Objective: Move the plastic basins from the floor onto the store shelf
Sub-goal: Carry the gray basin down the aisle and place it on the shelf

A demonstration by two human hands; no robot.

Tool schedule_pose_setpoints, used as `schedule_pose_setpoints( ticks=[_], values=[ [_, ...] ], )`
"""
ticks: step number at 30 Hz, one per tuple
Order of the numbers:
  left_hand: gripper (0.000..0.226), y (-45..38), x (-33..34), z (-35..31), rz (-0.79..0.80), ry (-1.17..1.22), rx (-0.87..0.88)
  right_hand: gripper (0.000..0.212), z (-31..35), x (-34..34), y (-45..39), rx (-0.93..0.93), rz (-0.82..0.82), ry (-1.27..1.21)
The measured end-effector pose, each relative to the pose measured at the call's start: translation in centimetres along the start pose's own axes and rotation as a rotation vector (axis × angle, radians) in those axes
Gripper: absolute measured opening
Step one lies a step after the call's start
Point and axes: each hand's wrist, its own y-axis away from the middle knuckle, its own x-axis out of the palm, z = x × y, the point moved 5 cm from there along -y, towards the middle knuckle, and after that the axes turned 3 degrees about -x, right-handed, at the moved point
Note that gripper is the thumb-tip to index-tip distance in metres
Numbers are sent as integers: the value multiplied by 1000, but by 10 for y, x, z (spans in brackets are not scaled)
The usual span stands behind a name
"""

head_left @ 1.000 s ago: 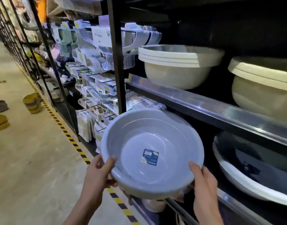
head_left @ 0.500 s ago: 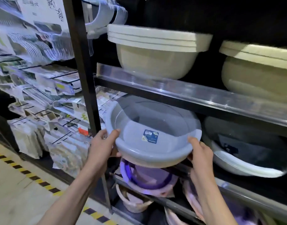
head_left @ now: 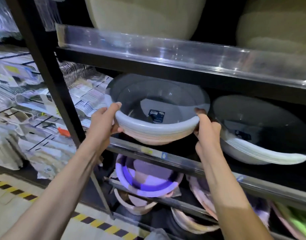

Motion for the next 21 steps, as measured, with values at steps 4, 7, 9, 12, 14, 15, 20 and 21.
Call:
schedule_pose_setpoints(
  ticks=[4,7,9,12,14,15,20,21],
  values=[
    [42,-11,8,2,42,-28,-22,66,-4,3,-15,44,-27,-5],
    [34,-14,13,7,65,-33,-36,58,-10,5,-23,56,-47,-39],
    [30,-18,15,10,66,-25,-44,66,-15,7,-28,39,-67,-47],
    [26,-25,15,14,54,-24,-54,73,-22,9,-36,39,-87,-37],
    [24,-29,13,19,47,-30,-60,73,-28,10,-38,37,-79,-26],
    [25,-32,12,21,44,-35,-62,72,-31,10,-38,37,-80,-21],
    [30,-41,9,26,49,-47,-69,67,-39,10,-41,38,-83,56],
    [32,-42,9,27,55,-43,-75,68,-40,10,-41,45,-80,82]
  ],
)
